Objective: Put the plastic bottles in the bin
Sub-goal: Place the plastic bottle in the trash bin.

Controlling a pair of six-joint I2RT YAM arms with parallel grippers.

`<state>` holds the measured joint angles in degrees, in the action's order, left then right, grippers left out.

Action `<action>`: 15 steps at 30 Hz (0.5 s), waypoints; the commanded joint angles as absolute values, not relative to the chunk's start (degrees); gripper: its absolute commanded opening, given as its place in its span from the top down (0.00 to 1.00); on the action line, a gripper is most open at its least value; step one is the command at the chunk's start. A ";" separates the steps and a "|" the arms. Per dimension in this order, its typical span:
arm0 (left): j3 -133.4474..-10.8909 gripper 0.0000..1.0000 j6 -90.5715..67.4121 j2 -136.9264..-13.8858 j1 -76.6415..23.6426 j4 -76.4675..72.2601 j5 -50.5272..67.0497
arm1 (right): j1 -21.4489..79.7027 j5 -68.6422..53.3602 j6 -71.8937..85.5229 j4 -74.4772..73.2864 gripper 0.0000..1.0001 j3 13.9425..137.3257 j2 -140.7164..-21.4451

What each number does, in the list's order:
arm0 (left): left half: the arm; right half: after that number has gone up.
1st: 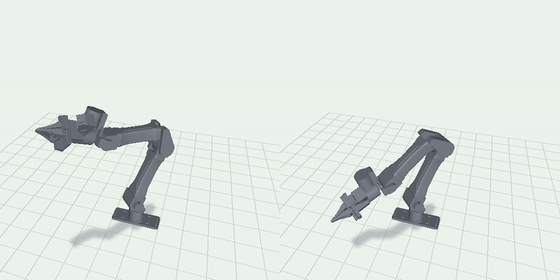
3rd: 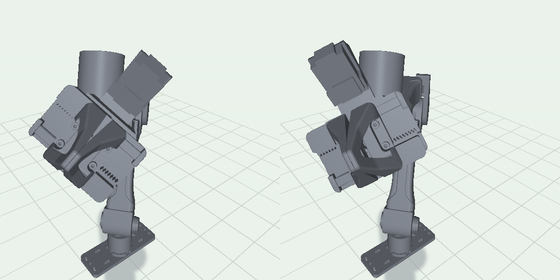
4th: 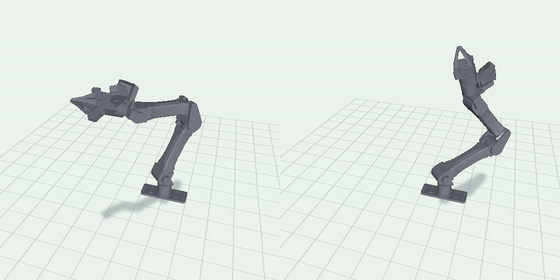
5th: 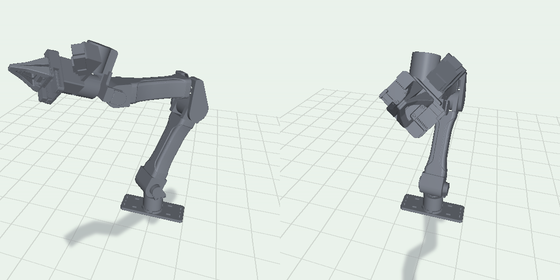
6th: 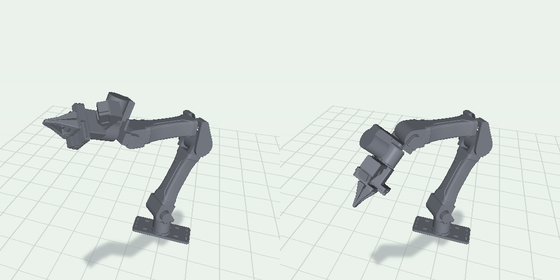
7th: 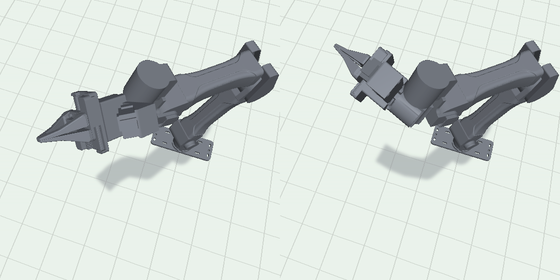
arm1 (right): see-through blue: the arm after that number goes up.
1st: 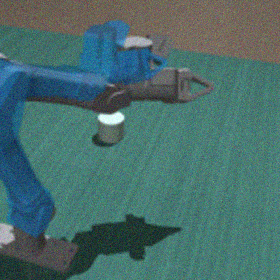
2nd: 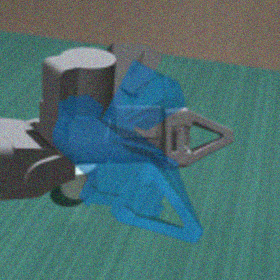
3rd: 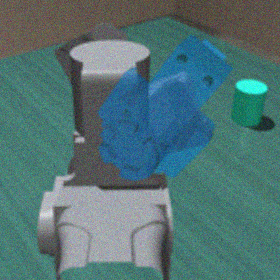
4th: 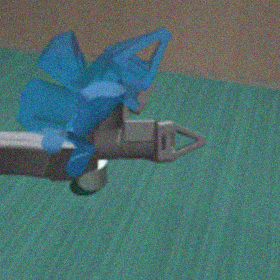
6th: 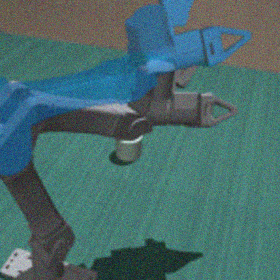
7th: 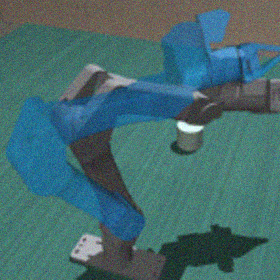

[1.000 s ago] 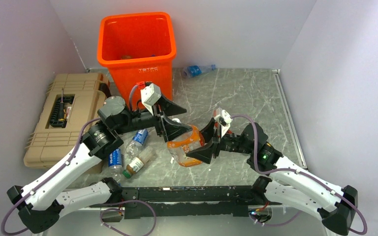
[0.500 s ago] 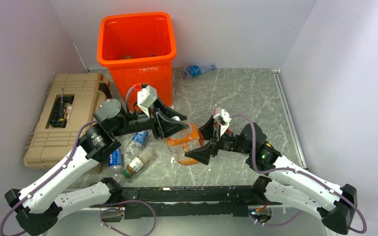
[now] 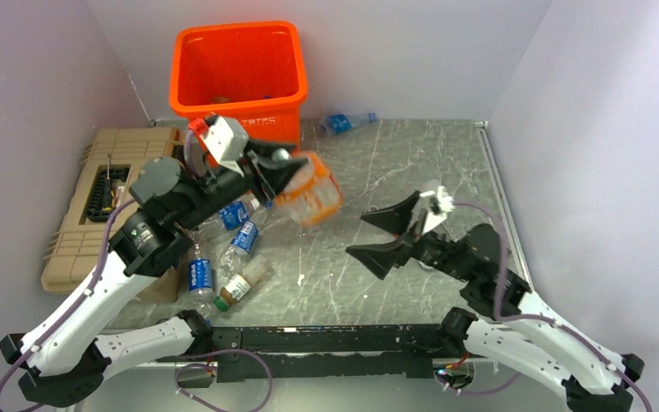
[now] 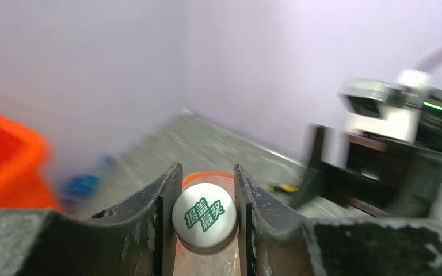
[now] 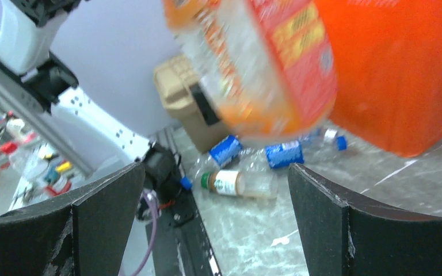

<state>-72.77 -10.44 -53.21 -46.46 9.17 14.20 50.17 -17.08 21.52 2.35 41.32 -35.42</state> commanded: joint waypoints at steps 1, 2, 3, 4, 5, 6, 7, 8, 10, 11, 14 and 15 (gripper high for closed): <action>-82.64 1.00 6.24 -57.77 -45.88 3.26 -4.65 | 50.45 -5.08 22.91 2.55 0.00 40.26 -27.89; -84.47 1.00 8.61 -59.57 -45.71 1.84 -7.69 | 50.45 -3.16 22.98 2.78 0.00 39.23 -26.62; -86.58 1.00 10.43 -61.32 -45.32 0.72 -9.70 | 50.45 -1.30 23.16 2.58 0.00 38.47 -25.72; -88.54 1.00 11.82 -63.14 -44.53 -0.32 -10.46 | 50.45 0.40 23.15 2.10 0.00 37.99 -25.08; -90.74 1.00 12.63 -64.66 -43.43 -1.85 -10.14 | 50.45 2.47 22.97 1.46 0.00 37.56 -24.66; -92.65 1.00 12.73 -66.16 -42.12 -3.07 -9.30 | 50.45 4.01 22.99 0.68 0.00 37.15 -24.42; -94.43 1.00 12.63 -67.55 -40.59 -4.42 -8.86 | 50.45 5.42 23.13 0.32 0.00 36.77 -24.38; -96.40 1.00 12.20 -69.07 -38.90 -5.53 -9.10 | 50.45 6.39 23.26 0.27 0.00 36.30 -24.38; -99.94 1.00 9.88 -72.31 -34.54 -7.34 -10.86 | 50.45 7.22 23.86 -1.40 0.00 35.26 -24.46; -100.69 1.00 8.56 -73.71 -31.70 -8.83 -10.94 | 50.45 7.35 24.12 -1.55 0.00 34.79 -24.48; -99.65 1.00 6.52 -77.15 -25.27 -17.21 -10.19 | 50.45 7.02 25.91 -1.34 0.01 32.82 -24.72; -99.37 1.00 6.21 -78.47 -23.90 -19.92 -10.18 | 50.45 6.58 26.29 -1.24 0.01 32.12 -24.78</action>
